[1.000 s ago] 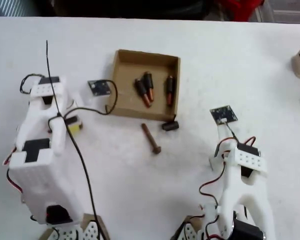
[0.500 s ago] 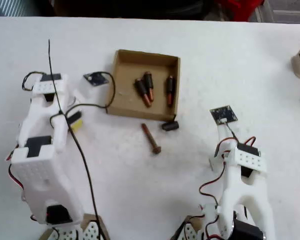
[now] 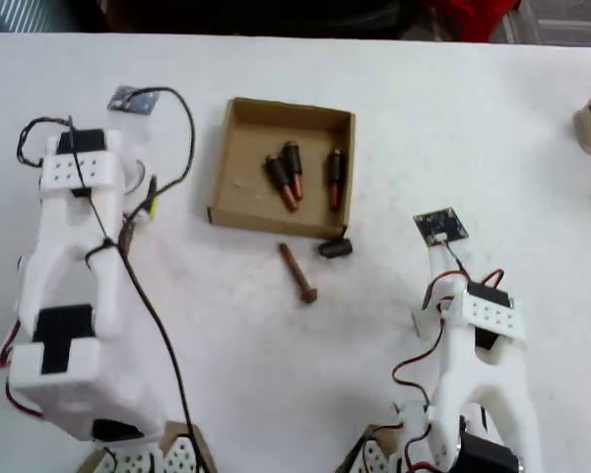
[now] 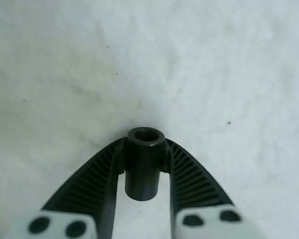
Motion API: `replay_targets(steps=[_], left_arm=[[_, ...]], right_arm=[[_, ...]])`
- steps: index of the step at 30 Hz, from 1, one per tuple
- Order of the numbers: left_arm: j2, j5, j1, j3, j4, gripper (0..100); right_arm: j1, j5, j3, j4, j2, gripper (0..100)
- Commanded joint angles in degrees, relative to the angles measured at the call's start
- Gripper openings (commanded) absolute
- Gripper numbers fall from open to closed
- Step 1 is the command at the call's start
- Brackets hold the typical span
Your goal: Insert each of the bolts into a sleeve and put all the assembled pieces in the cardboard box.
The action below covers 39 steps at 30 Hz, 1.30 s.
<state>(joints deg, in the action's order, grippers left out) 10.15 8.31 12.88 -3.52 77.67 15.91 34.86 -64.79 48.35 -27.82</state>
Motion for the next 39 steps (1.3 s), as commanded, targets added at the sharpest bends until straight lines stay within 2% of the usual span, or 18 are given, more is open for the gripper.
replay_targets(steps=[1,6,9,14,18,21,25,28,33,39], left_arm=[[-8.92,-7.12,-0.48,-7.12,-4.57,2],[-17.98,-18.64,-0.48,-22.33,-14.07,2],[-25.63,-22.95,-0.4,-30.51,-20.66,2],[-36.53,-23.21,-0.22,-43.34,-32.09,2],[-38.29,-23.21,-0.13,-51.08,-42.37,2],[-38.29,-23.21,-0.13,-52.57,-44.04,2],[-38.2,-23.21,-0.13,-53.54,-44.13,2],[-38.2,-23.12,-0.13,-55.74,-47.47,2],[-38.2,-23.12,-0.13,-59.08,-54.33,2],[-38.2,-23.12,-0.22,-59.34,-54.68,2]], right_arm=[[-0.04,0.88,0.18,-0.66,-2.24,1.7],[-0.04,0.88,0.18,-0.66,-2.24,1.7],[-0.04,0.88,0.18,-0.66,-2.24,1.7],[-0.04,0.62,0.18,-0.75,-2.15,1.7],[-0.04,0.35,0.18,-1.89,-1.8,1.7],[-0.84,0.35,0.18,-2.07,-1.8,1.7],[-5.58,0.09,0.09,-2.07,-2.15,1.7],[-9.36,-6.24,0.18,-3.82,-2.24,1.7],[-13.41,-20.13,0.09,-14.46,-2.24,1.7],[-18.77,-25.67,0.09,-23.08,-2.24,1.7]])
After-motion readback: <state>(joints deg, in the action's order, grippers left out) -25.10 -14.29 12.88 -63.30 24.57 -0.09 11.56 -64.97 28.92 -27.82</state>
